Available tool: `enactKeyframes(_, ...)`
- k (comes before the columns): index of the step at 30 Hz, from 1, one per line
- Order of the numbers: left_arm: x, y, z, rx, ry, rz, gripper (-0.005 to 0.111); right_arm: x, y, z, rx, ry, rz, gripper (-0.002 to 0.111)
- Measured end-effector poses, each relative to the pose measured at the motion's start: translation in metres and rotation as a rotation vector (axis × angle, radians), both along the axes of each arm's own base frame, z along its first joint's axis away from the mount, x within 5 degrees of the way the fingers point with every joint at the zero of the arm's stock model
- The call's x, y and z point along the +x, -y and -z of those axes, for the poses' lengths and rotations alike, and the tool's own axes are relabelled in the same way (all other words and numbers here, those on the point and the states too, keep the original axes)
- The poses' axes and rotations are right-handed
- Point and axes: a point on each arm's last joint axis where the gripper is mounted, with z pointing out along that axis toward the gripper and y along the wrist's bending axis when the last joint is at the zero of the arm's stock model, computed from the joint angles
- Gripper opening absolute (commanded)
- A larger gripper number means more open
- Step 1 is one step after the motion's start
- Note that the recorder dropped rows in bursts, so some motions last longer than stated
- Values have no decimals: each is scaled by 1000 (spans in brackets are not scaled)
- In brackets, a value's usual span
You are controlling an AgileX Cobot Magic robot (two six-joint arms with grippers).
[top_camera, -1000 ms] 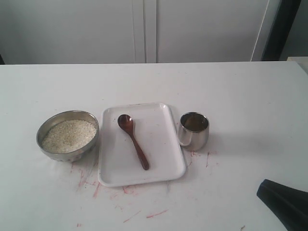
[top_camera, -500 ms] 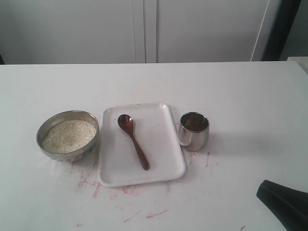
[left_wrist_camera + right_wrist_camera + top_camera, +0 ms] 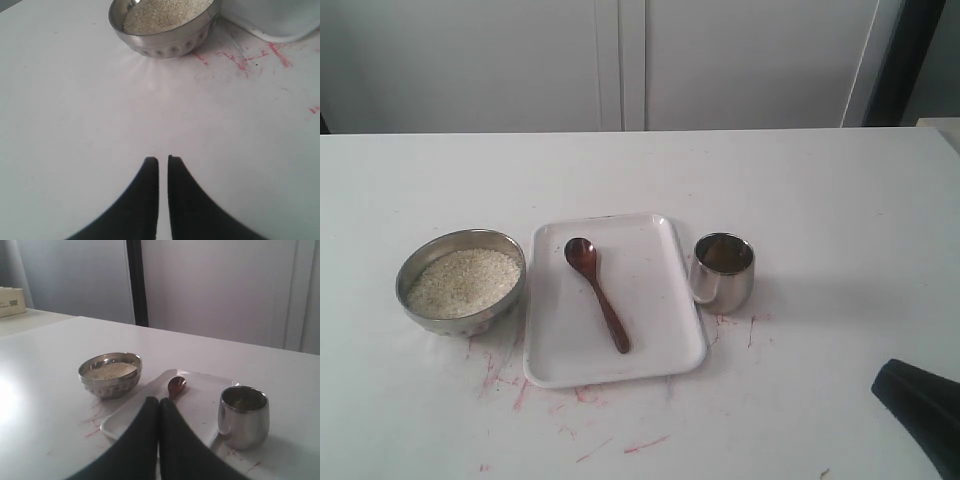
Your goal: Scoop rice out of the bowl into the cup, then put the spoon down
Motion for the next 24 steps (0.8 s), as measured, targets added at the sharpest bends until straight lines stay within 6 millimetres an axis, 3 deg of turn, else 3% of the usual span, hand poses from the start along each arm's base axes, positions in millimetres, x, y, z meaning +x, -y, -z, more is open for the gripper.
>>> enactKeyframes(9, 0, 0, 0, 0, 0, 0, 14, -2, 15, -3, 28, 55, 203, 0)
enactKeyframes(24, 0, 0, 0, 0, 0, 0, 14, 0, 32, 16, -46, -138, 507, 0)
